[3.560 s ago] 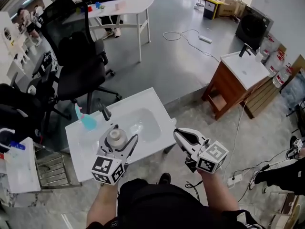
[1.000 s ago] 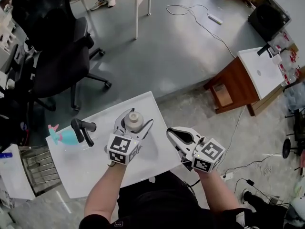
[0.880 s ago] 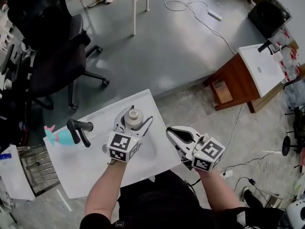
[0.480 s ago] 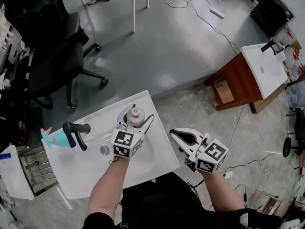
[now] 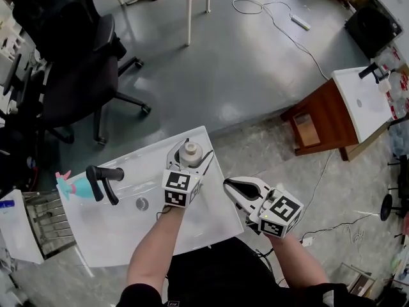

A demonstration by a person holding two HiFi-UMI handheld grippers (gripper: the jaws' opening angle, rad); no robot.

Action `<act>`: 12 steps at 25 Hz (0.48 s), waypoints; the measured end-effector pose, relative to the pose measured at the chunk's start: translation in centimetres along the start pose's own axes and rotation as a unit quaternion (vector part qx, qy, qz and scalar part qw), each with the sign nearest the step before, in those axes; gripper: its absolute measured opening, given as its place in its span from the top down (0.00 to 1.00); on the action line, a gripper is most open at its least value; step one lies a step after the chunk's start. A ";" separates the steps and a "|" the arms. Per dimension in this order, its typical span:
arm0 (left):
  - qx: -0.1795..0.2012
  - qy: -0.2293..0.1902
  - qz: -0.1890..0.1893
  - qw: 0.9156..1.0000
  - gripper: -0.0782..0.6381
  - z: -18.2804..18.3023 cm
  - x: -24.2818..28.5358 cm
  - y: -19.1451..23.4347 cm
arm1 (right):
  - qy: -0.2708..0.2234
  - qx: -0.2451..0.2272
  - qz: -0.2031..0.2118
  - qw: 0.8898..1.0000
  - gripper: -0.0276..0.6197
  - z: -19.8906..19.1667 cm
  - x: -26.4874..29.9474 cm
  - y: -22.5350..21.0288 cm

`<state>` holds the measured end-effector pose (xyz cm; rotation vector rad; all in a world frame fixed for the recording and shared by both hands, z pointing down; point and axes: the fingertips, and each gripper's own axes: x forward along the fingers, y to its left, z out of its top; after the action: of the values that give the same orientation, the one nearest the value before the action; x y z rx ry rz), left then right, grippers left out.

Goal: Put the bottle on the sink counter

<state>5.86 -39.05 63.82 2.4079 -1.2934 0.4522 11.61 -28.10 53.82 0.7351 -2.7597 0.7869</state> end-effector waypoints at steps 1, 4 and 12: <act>0.000 0.000 0.002 1.000 0.43 0.0 0.2 0.0 | 0.003 -0.001 0.001 1.000 0.93 -0.2 0.1 0.1; 0.001 0.000 0.011 1.000 0.43 -0.2 0.9 0.3 | 0.015 -0.003 0.002 1.000 0.93 -0.8 0.2 -0.1; -0.001 0.006 0.027 1.000 0.43 -0.9 1.8 0.8 | 0.021 -0.016 -0.009 1.000 0.93 -0.6 -0.2 -0.8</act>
<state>5.99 -40.34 65.54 2.3706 -1.3560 0.4796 12.23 -28.23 54.63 0.7283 -2.7180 0.7435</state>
